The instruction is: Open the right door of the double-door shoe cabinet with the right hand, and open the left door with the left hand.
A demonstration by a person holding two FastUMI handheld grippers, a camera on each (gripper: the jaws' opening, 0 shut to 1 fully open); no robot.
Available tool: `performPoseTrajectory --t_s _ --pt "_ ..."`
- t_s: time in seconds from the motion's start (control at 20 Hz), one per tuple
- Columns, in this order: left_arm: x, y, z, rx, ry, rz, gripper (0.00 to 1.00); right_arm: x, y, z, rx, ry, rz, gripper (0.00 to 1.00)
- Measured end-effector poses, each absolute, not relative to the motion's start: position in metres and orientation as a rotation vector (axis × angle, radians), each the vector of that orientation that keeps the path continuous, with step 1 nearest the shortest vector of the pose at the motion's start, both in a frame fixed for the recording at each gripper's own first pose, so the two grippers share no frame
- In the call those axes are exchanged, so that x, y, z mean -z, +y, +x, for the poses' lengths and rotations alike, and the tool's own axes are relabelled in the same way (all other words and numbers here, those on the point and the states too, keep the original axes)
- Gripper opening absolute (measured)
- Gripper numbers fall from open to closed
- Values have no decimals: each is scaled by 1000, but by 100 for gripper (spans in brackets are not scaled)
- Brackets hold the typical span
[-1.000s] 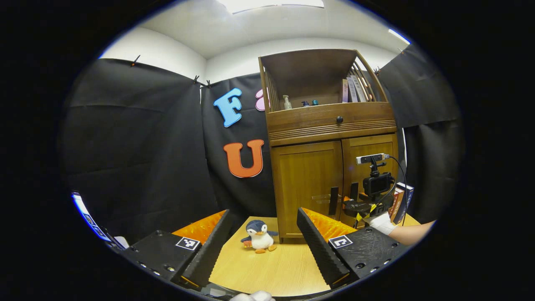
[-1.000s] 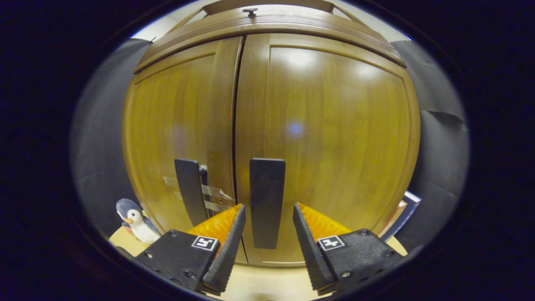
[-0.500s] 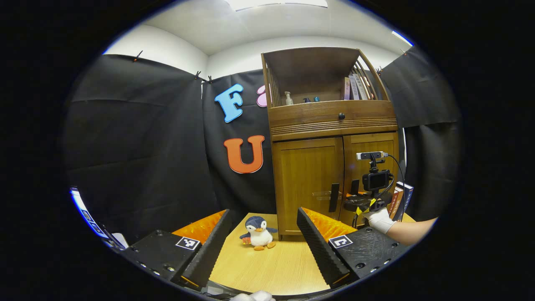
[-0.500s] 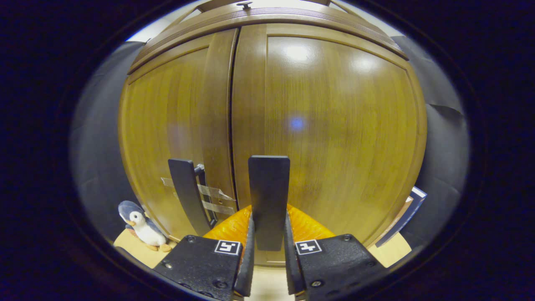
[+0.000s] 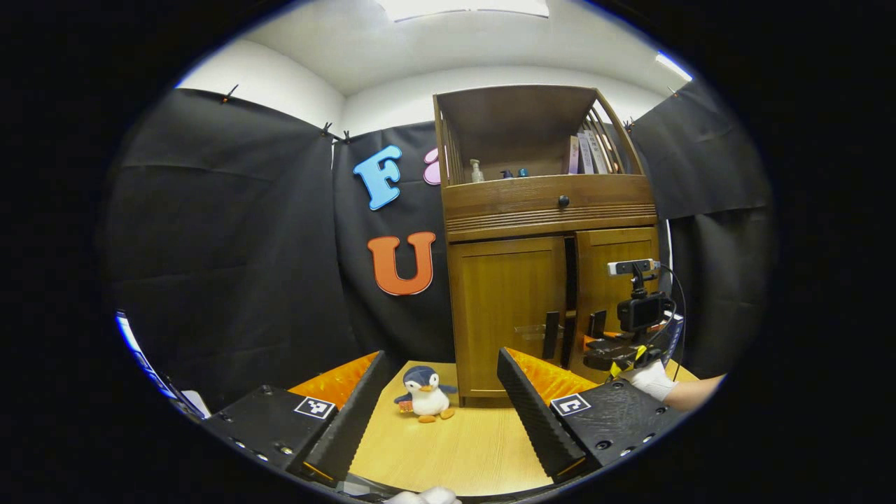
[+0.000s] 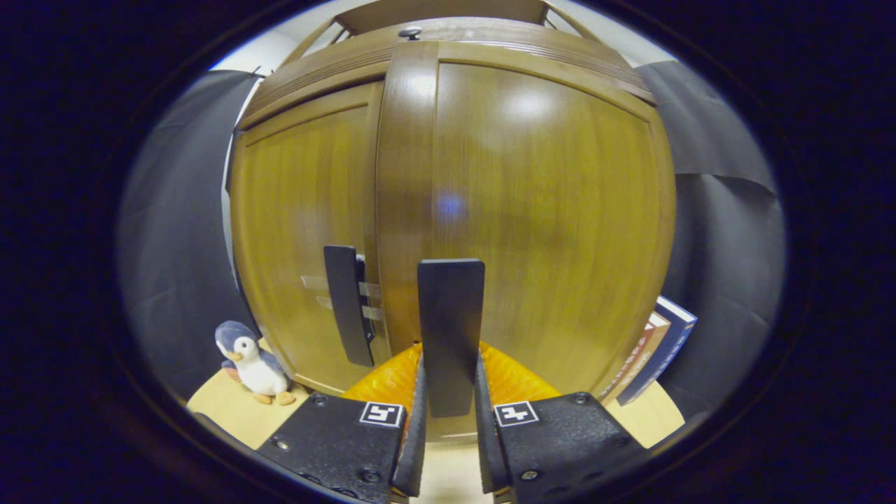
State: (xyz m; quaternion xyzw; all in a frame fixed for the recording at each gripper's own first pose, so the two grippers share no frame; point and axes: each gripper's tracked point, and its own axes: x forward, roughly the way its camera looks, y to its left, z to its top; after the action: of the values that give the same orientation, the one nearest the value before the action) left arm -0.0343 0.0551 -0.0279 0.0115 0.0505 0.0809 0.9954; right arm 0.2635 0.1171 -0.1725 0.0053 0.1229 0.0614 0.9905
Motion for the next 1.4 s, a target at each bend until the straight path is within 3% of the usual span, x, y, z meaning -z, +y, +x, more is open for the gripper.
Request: performPoseTrajectory --t_s 0.65,1.25,1.3,1.4 --pt "28 30 -44 -83 99 17 96 173 59 176 -99 246 -2 30" --pt "29 -13 -26 39 90 3 96 173 -6 134 -47 259 4 19" --pt "28 -17 -24 46 87 2 100 173 -13 133 -38 260 4 18" --pt "27 -24 -21 59 85 2 96 173 -28 128 -11 260 7 17"
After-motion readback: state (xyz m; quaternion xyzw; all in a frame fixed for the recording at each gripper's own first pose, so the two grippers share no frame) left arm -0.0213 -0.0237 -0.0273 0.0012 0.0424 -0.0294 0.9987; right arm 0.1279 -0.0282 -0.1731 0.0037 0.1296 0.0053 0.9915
